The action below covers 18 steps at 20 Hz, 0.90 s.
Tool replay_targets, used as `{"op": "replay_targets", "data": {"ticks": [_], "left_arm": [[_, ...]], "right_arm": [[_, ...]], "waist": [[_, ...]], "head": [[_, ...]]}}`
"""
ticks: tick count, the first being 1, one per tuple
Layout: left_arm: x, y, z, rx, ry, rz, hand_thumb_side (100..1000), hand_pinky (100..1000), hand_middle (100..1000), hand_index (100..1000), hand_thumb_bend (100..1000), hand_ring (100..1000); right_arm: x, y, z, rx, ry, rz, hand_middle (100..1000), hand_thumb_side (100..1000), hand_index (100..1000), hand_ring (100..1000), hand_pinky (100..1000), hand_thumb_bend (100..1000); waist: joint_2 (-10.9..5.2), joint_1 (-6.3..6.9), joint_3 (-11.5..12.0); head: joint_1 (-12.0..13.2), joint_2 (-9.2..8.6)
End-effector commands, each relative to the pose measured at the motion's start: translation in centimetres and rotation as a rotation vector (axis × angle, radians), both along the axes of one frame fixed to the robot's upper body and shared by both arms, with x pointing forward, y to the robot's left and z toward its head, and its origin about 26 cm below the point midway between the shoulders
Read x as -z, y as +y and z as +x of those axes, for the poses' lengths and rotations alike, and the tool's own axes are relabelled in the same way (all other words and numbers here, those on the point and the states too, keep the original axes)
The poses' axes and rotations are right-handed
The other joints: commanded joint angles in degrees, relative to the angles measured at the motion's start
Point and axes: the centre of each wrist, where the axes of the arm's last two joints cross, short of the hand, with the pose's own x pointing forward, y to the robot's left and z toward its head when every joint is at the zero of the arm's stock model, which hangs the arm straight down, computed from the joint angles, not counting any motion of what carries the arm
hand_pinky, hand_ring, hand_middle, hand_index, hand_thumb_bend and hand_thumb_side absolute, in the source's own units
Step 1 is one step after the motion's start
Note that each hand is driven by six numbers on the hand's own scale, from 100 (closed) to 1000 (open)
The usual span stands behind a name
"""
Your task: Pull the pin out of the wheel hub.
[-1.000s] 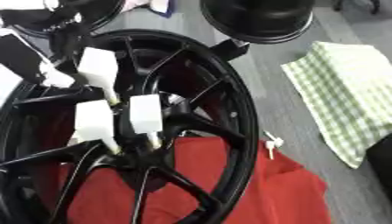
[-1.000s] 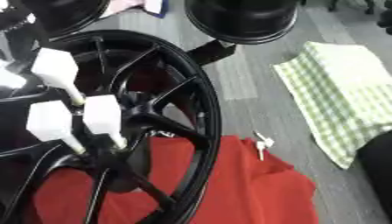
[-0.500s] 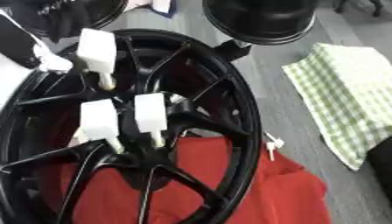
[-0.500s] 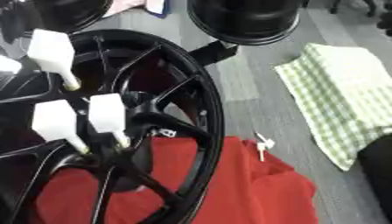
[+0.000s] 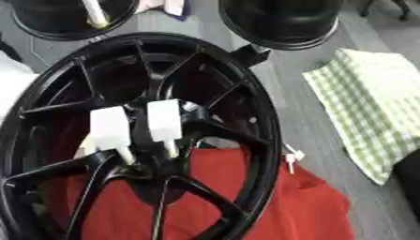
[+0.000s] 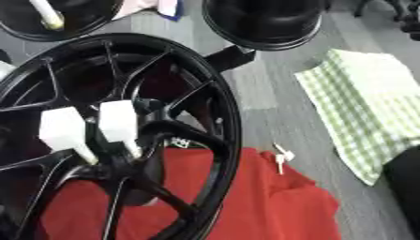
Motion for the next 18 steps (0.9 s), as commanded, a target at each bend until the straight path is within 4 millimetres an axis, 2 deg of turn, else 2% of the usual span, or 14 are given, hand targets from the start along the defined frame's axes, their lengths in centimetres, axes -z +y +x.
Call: {"op": "replay_targets", "data": {"ticks": [1, 4, 6, 11, 14, 18], "left_arm": [[-1.8, 3.8, -1.4, -0.139, -0.086, -0.075, 100, 506, 365, 320, 422, 399], [-1.2, 7.5, -1.8, -0.272, -0.1, -0.14, 100, 505, 365, 320, 425, 398], [0.1, 10.0, -1.9, -0.372, -0.087, -0.175, 100, 506, 366, 323, 427, 400], [5.5, 14.9, -1.3, -0.612, 0.0, -0.22, 100, 518, 376, 339, 399, 414], [9.0, 16.3, -1.0, -0.678, 0.064, -0.236, 100, 517, 376, 340, 404, 416], [12.8, 16.7, -0.8, -0.717, 0.134, -0.248, 100, 519, 380, 344, 411, 423]], "right_arm": [[-1.3, -0.9, -0.4, 0.033, -0.033, -0.026, 616, 651, 683, 704, 814, 100], [-1.3, -1.2, -0.5, 0.046, -0.04, -0.022, 616, 650, 683, 704, 814, 100], [-1.3, -1.2, -0.6, 0.05, -0.044, -0.018, 616, 650, 683, 704, 814, 100], [-1.4, -1.2, -0.6, 0.055, -0.058, -0.006, 616, 648, 683, 703, 814, 100], [-1.4, -1.1, -0.6, 0.051, -0.065, 0.001, 616, 649, 683, 703, 814, 100], [-1.5, -0.9, -0.5, 0.045, -0.073, 0.011, 616, 655, 683, 702, 814, 100]], "waist": [[-1.91, -0.21, 0.4], [-1.75, -0.37, 0.9], [-1.57, -0.5, 1.1], [-0.99, -1.07, 1.2], [-0.56, -1.42, 0.9], [0.07, -1.65, 0.4]], "head": [[-0.7, -0.07], [-1.2, -0.07], [-1.5, -0.25], [-1.9, -0.89], [-1.5, -1.17], [-0.9, -1.6]]}}
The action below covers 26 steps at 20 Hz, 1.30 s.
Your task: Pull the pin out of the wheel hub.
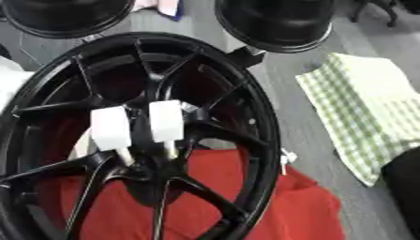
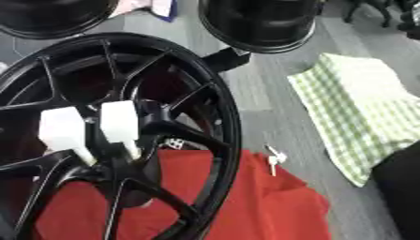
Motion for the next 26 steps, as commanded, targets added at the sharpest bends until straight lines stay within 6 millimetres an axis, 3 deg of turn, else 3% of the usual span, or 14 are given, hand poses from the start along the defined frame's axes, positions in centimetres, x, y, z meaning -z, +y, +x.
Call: {"op": "replay_targets", "data": {"ticks": [1, 3, 5, 7, 9, 11, 13, 16, 19, 26], "left_arm": [[0.9, 0.4, -0.2, -0.039, 0.001, 0.007, 100, 519, 380, 345, 411, 424], [2.5, 0.5, -0.3, -0.062, 0.03, -0.004, 100, 523, 386, 358, 390, 431], [3.9, 0.8, -0.4, -0.098, 0.053, -0.015, 117, 558, 421, 409, 283, 465], [4.8, 0.9, -0.5, -0.097, 0.086, -0.023, 415, 748, 733, 775, 387, 713], [5.3, 1.0, -0.6, -0.074, 0.126, -0.007, 546, 842, 876, 888, 492, 836], [5.4, 1.2, -0.7, -0.063, 0.145, 0.01, 592, 854, 902, 924, 532, 857], [5.2, 1.2, -0.8, -0.049, 0.147, 0.019, 628, 841, 893, 920, 517, 848], [3.9, 0.8, -0.9, -0.014, 0.044, 0.001, 686, 741, 767, 766, 295, 742], [1.8, -0.9, -1.3, 0.031, -0.207, -0.069, 714, 692, 682, 690, 170, 653], [-2.3, -8.3, -2.9, 0.219, -0.722, -0.261, 683, 677, 668, 687, 190, 641]], "right_arm": [[-1.4, -0.1, -0.2, 0.0, -0.043, -0.008, 616, 656, 683, 702, 814, 100], [-1.4, 0.0, -0.2, -0.001, -0.044, -0.005, 616, 657, 683, 702, 814, 100], [-1.5, -0.1, -0.2, 0.001, -0.048, -0.002, 616, 656, 683, 702, 814, 100], [-1.5, -0.1, -0.3, 0.004, -0.052, 0.0, 616, 656, 683, 702, 814, 100], [-1.5, -0.1, -0.3, 0.005, -0.053, 0.002, 616, 657, 683, 701, 814, 100], [-1.5, -0.1, -0.3, 0.004, -0.053, 0.002, 616, 657, 683, 701, 814, 100], [-1.5, -0.1, -0.3, 0.003, -0.052, 0.003, 616, 658, 683, 701, 814, 100], [-1.5, -0.1, -0.3, 0.006, -0.052, 0.002, 616, 655, 682, 701, 814, 100], [-1.6, -0.1, -0.3, 0.006, -0.057, -0.001, 616, 652, 683, 700, 814, 100], [-2.0, 0.1, -0.3, -0.003, -0.076, -0.006, 616, 640, 682, 699, 814, 100]], "waist": [[-0.54, 0.02, -0.3], [-0.19, -0.09, -0.6], [0.05, -0.16, -0.8], [0.21, -0.17, -0.9], [0.28, -0.17, -0.9], [0.27, -0.16, -0.8], [0.21, -0.14, -0.7], [0.11, -0.12, -0.4], [-0.01, -0.09, -0.2], [-0.33, 0.2, -0.1]], "head": [[0.5, -1.16], [0.7, -1.38], [0.8, -1.51], [0.8, -1.61], [0.8, -1.7], [0.8, -1.73], [0.7, -1.71], [0.6, -1.59], [0.5, -1.45], [1.0, -1.21]]}}
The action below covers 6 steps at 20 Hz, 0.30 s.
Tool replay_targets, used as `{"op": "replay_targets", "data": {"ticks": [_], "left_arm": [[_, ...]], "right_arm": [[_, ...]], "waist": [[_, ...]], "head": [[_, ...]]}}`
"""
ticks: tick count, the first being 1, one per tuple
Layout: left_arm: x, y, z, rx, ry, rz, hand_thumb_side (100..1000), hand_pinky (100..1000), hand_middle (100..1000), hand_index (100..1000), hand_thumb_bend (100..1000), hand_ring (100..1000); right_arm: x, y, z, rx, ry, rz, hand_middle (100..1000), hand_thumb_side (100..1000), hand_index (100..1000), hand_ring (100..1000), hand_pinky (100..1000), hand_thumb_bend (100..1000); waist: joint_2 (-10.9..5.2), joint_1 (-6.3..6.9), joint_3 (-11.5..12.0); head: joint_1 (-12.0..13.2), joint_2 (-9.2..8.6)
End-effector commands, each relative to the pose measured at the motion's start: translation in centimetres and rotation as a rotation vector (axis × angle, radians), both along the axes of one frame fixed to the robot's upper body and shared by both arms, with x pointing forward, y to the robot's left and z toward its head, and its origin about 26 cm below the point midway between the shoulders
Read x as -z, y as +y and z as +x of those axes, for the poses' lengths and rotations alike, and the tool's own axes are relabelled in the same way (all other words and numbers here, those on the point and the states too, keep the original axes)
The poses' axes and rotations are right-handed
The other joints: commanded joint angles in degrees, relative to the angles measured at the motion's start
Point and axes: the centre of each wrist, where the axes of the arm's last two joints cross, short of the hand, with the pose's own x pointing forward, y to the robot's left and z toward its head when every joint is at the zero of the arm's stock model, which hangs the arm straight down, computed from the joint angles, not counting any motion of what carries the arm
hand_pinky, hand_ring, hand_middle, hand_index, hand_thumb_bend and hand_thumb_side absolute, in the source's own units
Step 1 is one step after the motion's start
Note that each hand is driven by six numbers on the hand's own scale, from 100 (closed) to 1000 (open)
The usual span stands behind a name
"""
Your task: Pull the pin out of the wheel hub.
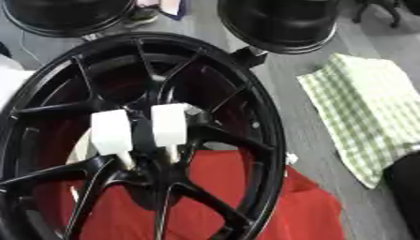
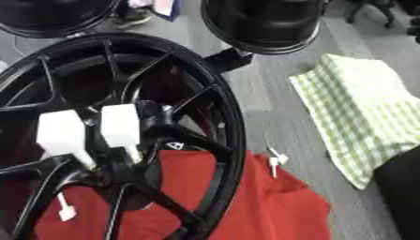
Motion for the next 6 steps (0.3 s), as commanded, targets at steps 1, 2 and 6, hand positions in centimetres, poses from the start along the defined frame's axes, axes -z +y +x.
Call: {"op": "replay_targets", "data": {"ticks": [1, 2, 6], "left_arm": [[-2.1, -3.1, -1.1, 0.095, -0.194, -0.046, 674, 678, 668, 688, 194, 643], [-2.2, -3.7, -1.0, 0.123, -0.224, -0.055, 672, 678, 668, 689, 198, 644], [-2.3, -5.1, -0.6, 0.217, -0.306, -0.075, 655, 682, 667, 690, 200, 648]], "right_arm": [[-1.5, 0.0, -0.4, -0.002, -0.05, -0.026, 615, 637, 682, 698, 813, 100], [-1.6, 0.1, -0.4, -0.003, -0.054, -0.026, 615, 635, 681, 698, 813, 100], [-1.8, 0.3, -0.4, -0.01, -0.07, -0.029, 615, 620, 681, 698, 814, 100]], "waist": [[-1.46, 0.24, 0.0], [-1.5, 0.25, -0.1], [-1.7, 0.31, -0.3]], "head": [[0.4, -0.25], [0.5, -0.22], [0.9, 0.01]]}}
